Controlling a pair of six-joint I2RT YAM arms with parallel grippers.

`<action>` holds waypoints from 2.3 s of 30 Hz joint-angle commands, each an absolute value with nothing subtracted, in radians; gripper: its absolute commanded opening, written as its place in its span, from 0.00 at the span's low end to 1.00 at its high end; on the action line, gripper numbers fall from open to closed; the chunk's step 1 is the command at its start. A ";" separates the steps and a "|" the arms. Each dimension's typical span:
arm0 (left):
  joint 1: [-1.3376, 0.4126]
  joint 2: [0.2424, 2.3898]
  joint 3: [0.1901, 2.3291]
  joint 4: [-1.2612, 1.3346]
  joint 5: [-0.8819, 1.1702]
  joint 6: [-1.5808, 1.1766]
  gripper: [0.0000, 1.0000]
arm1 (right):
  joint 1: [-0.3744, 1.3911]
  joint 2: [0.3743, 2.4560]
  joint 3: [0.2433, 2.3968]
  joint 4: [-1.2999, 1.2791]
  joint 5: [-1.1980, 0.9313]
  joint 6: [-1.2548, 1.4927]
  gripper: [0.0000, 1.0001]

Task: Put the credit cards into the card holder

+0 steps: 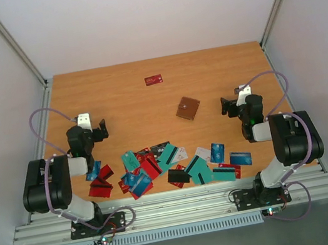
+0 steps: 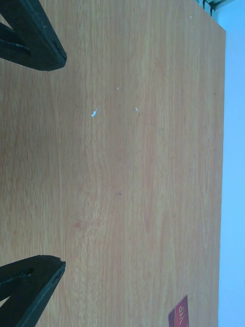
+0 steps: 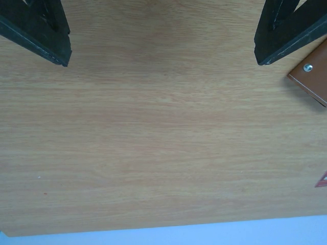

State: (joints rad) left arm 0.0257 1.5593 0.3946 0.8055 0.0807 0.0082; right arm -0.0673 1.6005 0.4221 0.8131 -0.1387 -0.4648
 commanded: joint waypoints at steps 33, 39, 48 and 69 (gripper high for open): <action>0.022 1.208 0.875 -0.373 0.392 -0.286 0.99 | -0.036 1.350 1.058 -0.596 -0.109 0.016 0.97; -0.119 1.315 0.954 -0.500 0.453 -0.382 0.99 | 0.050 1.453 1.106 -0.692 -0.330 0.188 0.85; -0.280 1.476 1.120 -0.588 0.435 -0.451 0.94 | 0.230 1.641 1.188 -0.724 -0.358 0.286 0.82; -0.334 1.600 1.169 -0.559 0.483 -0.464 0.89 | 0.249 1.921 1.331 -0.677 -0.433 0.257 0.40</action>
